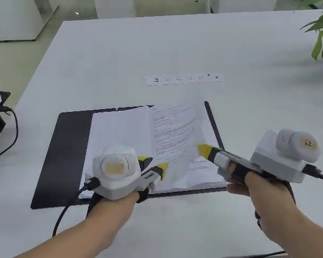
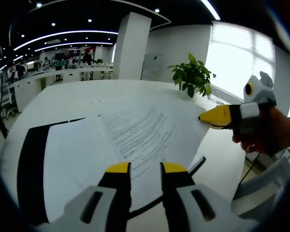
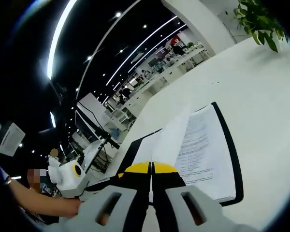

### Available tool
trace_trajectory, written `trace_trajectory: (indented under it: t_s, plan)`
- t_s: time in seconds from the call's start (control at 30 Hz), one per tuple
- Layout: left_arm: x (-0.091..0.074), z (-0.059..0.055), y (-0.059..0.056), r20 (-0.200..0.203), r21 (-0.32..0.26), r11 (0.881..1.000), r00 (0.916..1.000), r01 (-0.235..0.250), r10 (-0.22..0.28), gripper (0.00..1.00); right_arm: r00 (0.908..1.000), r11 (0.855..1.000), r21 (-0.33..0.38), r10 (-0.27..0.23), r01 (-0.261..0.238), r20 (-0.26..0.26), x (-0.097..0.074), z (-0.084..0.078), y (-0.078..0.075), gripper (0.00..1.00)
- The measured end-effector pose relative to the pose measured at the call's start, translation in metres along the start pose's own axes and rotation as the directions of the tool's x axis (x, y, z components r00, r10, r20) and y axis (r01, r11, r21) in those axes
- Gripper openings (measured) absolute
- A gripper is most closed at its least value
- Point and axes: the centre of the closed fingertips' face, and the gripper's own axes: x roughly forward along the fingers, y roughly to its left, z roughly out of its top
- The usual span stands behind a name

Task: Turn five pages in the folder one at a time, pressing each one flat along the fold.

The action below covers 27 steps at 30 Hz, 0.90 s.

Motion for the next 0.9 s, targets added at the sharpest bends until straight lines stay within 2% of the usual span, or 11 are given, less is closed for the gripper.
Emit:
trace_trajectory:
  t_s: [0.2, 0.3, 0.43, 0.67, 0.83, 0.9]
  plan:
    - [-0.041, 0.002, 0.028, 0.026, -0.017, 0.999, 0.9991, -0.034, 0.034, 0.26, 0.9967, 0.996, -0.036, 0.077, -0.078, -0.025, 0.026, -0.008, 0.04, 0.0]
    - [-0.061, 0.001, 0.044, 0.03, -0.026, 0.998, 0.9976, -0.062, 0.062, 0.27, 0.992, 0.992, -0.055, 0.113, -0.116, -0.057, 0.043, -0.019, 0.06, 0.0]
    - [-0.082, 0.002, 0.059, 0.039, -0.031, 0.995, 0.9949, -0.092, 0.093, 0.28, 0.9854, 0.986, -0.071, 0.143, -0.15, -0.093, 0.06, -0.034, 0.082, 0.0]
    - [-0.118, 0.003, 0.085, 0.058, -0.043, 0.989, 0.9875, -0.144, 0.146, 0.29, 0.9709, 0.979, -0.084, 0.168, -0.185, -0.17, 0.088, -0.065, 0.105, 0.0]
    - [-0.138, -0.001, 0.101, 0.064, -0.053, 0.982, 0.9812, -0.179, 0.182, 0.3, 0.9629, 0.977, -0.099, 0.162, -0.186, -0.216, 0.106, -0.085, 0.111, 0.0]
    - [-0.145, -0.004, 0.108, 0.062, -0.062, 0.98, 0.9788, -0.191, 0.195, 0.29, 0.9567, 0.978, -0.099, 0.157, -0.186, -0.245, 0.114, -0.095, 0.111, 0.0]
